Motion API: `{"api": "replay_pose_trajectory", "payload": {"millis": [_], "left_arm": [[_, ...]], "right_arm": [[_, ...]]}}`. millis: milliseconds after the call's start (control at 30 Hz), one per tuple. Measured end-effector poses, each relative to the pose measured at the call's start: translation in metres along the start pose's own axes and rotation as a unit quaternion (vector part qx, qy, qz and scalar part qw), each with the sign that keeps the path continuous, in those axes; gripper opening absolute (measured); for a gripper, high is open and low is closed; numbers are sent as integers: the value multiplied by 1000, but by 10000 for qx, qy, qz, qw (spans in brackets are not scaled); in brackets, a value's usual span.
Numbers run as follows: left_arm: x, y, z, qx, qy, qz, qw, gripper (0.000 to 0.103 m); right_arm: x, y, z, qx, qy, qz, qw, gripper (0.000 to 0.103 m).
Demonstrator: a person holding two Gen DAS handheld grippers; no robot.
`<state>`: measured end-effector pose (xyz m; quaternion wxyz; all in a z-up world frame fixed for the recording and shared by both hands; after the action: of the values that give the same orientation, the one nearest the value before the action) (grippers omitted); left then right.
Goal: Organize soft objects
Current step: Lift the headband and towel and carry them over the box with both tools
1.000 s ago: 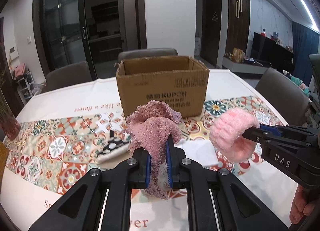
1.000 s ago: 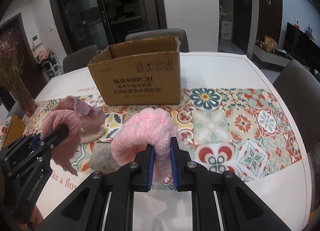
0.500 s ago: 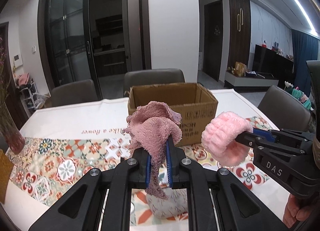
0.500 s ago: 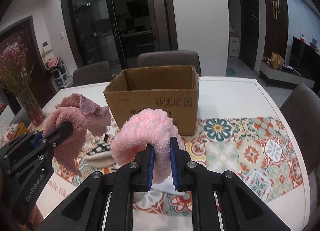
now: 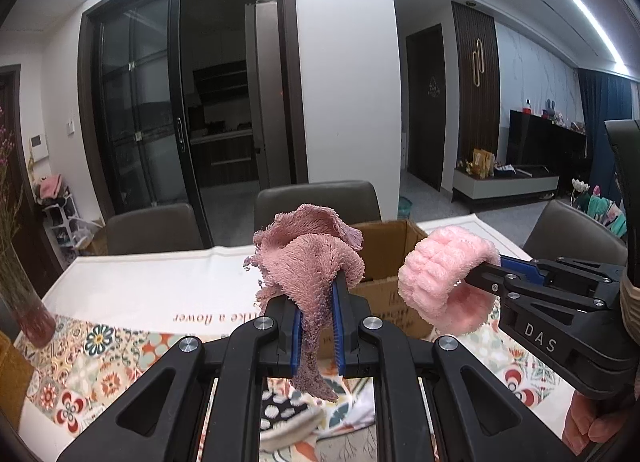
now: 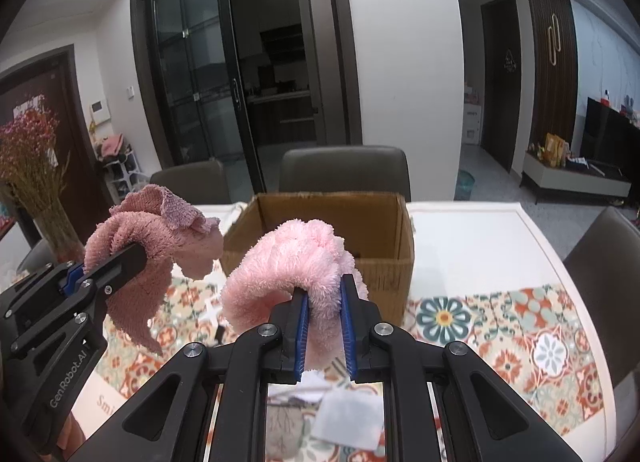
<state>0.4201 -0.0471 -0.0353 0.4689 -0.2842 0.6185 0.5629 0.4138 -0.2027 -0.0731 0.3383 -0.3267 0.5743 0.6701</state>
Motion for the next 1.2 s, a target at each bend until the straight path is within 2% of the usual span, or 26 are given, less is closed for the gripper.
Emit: {"api": "replay_pose_trajectory", "payload": {"millis": [300, 667, 1200], "left_arm": [[-31, -24, 1, 125, -85, -220, 9996, 14], [-56, -70, -1, 243, -181, -254, 9992, 14], [-47, -141, -13, 624, -40, 357, 9974, 14]], "right_arm": [[-39, -19, -3, 66, 1, -237, 9997, 16], [-67, -53, -12, 216, 84, -274, 9994, 16], [-68, -118, -36, 274, -79, 252, 9993, 16]]}}
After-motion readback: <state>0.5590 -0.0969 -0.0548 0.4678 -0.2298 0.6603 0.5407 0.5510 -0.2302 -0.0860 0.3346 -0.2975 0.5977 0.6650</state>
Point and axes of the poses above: each gripper's, at about its wrist camera, not at the fingertips, and y roughly against the way its jaws point, z to its left, x to its underside, the point moved 8 cm from there along -y, roughly the way its jaws point, and after that the axes turned 1 degree about -x, right-handed, at the moved point
